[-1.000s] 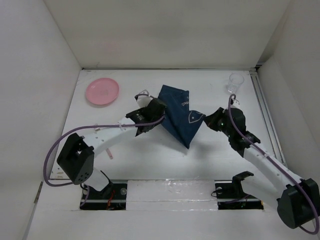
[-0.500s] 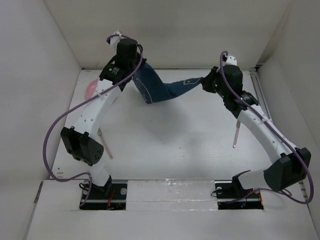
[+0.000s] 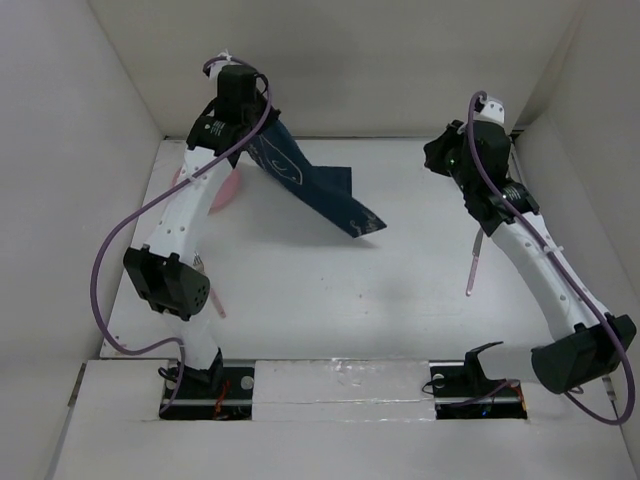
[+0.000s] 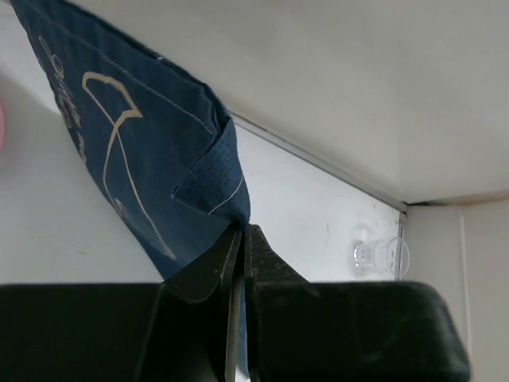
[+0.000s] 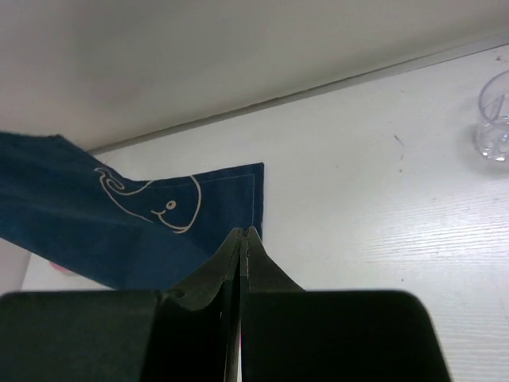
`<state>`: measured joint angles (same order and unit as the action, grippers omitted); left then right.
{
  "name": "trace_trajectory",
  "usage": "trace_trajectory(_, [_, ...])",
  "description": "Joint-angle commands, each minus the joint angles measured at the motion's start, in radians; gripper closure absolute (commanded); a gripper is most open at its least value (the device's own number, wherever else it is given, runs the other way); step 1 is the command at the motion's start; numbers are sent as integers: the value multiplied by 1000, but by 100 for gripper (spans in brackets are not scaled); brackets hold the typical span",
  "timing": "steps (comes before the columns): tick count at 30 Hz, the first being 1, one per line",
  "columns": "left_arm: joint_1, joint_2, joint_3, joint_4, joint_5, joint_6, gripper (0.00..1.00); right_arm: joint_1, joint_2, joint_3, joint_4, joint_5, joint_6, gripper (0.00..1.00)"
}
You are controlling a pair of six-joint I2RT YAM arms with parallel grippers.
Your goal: Set the dinner table for one person
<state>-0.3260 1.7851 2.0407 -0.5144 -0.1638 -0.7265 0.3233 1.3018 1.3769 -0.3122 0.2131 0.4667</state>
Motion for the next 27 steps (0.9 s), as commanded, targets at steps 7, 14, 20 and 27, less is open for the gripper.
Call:
trace_trajectory(7, [-4,-118,-200,117,79,12,100,-20,8,-148,186,-384,12,12])
trace_trajectory(14, [-4,-109,-200,99,69,12,100,-10,-31,-442,341,-573,64,0])
trace_trajectory(20, [-4,-150,-279,120,69,2,100,124,-150,-725,432,-470,369,0])
trace_trajectory(27, [-4,-205,-411,191,87,-17,100,281,-211,-999,671,-393,677,0])
